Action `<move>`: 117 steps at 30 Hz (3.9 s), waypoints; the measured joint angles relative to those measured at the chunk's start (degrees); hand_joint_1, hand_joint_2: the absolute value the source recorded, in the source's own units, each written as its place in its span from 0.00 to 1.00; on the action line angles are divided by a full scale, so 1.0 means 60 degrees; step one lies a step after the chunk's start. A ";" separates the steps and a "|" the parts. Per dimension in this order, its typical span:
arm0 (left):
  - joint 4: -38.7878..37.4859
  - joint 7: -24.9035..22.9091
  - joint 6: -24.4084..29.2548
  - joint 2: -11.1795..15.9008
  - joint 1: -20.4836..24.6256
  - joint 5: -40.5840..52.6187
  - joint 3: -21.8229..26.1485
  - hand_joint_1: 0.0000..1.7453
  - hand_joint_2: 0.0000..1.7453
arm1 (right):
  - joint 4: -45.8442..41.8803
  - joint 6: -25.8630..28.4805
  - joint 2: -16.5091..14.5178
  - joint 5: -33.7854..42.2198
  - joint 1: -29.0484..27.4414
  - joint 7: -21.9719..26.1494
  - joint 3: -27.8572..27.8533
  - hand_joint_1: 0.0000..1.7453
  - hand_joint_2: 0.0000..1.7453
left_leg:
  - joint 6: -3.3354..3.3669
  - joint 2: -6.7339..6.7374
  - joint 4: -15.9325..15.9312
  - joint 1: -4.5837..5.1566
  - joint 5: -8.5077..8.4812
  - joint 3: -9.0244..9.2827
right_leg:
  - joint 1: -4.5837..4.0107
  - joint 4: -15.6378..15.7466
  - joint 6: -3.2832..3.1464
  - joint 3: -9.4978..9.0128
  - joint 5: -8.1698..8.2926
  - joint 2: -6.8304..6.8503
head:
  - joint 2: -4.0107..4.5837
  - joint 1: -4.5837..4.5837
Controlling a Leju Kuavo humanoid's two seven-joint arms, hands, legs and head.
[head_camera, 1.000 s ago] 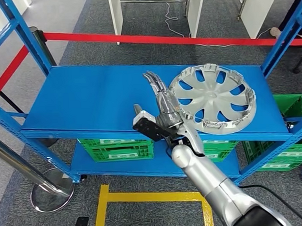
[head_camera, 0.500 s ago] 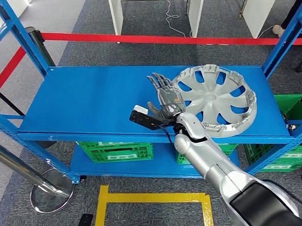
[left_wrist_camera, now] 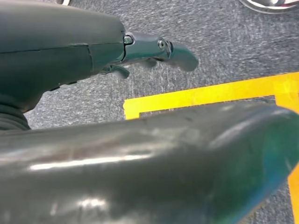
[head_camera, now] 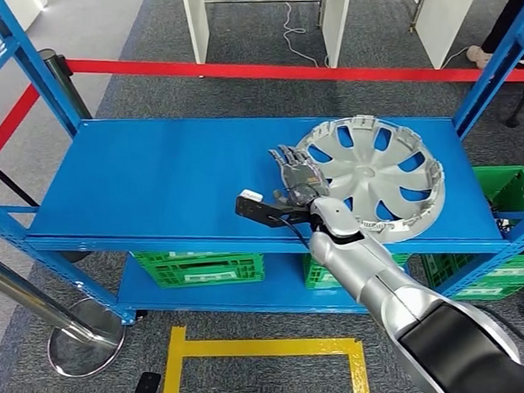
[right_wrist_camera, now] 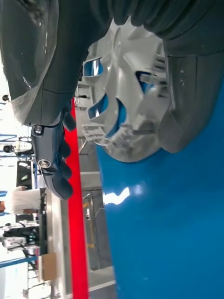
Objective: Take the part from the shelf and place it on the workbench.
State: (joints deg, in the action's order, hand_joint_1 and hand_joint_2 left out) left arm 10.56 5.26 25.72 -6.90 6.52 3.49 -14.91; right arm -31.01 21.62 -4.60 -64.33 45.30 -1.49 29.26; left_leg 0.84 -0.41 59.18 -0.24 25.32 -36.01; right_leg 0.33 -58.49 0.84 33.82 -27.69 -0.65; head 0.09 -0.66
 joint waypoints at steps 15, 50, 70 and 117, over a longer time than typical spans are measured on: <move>0.0000 0.0227 -0.0179 0.0043 -0.0087 -0.0209 0.0023 0.00 0.00 | -0.0573 0.0597 0.0332 0.0783 -0.0890 0.0283 -0.0462 0.00 0.00 | -0.0003 -0.0034 0.0008 0.0003 0.0105 0.0110 | 0.0027 -0.0079 0.0071 0.0266 0.0194 0.0037 | 0.0000 -0.0027; -0.0004 0.0491 -0.0039 0.0003 -0.0387 -0.0230 0.0094 0.00 0.00 | -0.6205 0.1722 0.1826 0.0570 -0.4807 0.1668 -0.2035 0.00 1.00 | -0.0187 0.0008 0.1063 -0.0020 0.0862 -0.0203 | 0.0068 0.0026 -0.0156 0.0054 0.0159 0.0081 | 0.0000 0.0025; -0.0004 0.0653 -0.0148 -0.0009 -0.0369 -0.0702 0.0557 0.00 0.00 | -0.4435 0.0101 0.2732 0.1507 -0.4660 0.2665 -0.2615 0.00 1.00 | 0.0296 0.0031 -0.0264 -0.0002 0.0163 0.0462 | 0.0092 -0.2172 0.0331 0.1228 -0.0615 0.0107 | 0.0000 -0.0043; -0.0004 0.0523 -0.0316 0.0023 -0.0370 -0.0727 0.1229 0.00 0.00 | -0.1223 -0.2043 0.3579 -0.1709 -0.1630 0.1088 -0.0615 0.00 1.00 | -0.0324 0.0095 0.1285 -0.0191 0.0603 -0.0095 | 0.0112 0.0431 -0.0067 -0.0513 0.0155 0.0154 | 0.0000 -0.0091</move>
State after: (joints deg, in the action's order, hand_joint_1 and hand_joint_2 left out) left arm 10.54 8.39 23.82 -6.77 4.30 -0.87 -7.54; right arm -38.35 9.35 16.87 -74.59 35.52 5.04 25.57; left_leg -1.11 0.15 66.89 -1.39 28.94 -36.58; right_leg 1.00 -55.91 0.44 30.75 -26.76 0.28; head 0.09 -1.21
